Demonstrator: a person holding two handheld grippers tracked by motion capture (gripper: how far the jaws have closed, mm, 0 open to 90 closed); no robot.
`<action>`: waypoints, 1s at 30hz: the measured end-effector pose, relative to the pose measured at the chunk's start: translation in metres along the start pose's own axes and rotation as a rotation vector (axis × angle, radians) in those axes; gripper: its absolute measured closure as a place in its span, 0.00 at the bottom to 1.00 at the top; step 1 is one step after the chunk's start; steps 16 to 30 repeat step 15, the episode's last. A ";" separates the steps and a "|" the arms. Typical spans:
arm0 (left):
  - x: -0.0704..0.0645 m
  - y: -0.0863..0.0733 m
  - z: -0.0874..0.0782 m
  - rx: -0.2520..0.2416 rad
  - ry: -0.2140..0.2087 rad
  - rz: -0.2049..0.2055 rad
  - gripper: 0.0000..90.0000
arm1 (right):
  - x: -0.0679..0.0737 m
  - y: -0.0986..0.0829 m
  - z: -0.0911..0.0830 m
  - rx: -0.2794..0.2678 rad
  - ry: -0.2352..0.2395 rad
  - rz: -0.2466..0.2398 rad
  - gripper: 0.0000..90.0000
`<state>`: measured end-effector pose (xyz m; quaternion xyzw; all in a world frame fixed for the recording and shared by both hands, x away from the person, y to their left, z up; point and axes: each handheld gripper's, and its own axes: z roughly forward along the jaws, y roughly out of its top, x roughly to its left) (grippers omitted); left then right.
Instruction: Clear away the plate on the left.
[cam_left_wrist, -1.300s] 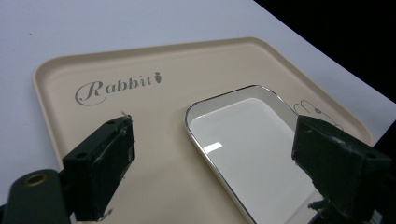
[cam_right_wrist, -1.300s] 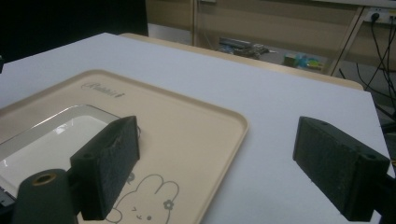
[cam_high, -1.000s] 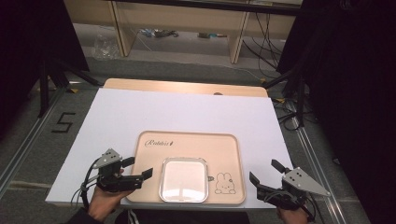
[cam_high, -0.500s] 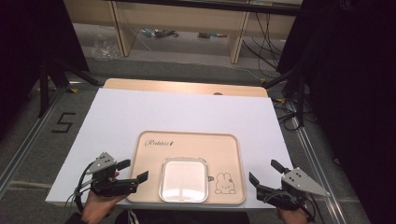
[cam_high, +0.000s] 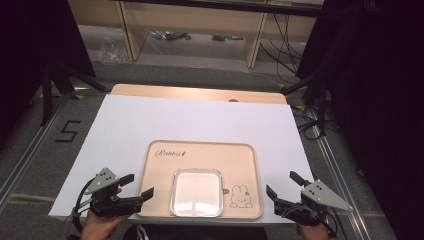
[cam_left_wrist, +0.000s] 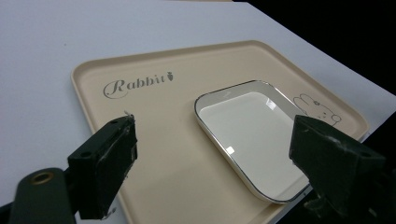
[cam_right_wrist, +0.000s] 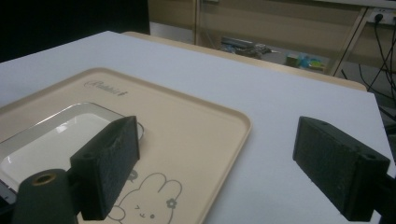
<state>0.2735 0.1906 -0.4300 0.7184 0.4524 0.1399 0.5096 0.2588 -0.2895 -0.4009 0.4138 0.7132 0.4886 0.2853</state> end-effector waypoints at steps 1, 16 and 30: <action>0.000 0.000 0.000 -0.004 -0.007 0.001 0.16 | 0.000 0.000 0.000 0.000 0.000 0.000 0.17; 0.001 0.001 0.005 0.034 -0.008 0.019 0.16 | 0.001 0.001 -0.003 -0.005 -0.020 -0.005 0.17; 0.001 0.001 0.005 0.034 -0.008 0.019 0.16 | 0.001 0.001 -0.003 -0.005 -0.020 -0.005 0.17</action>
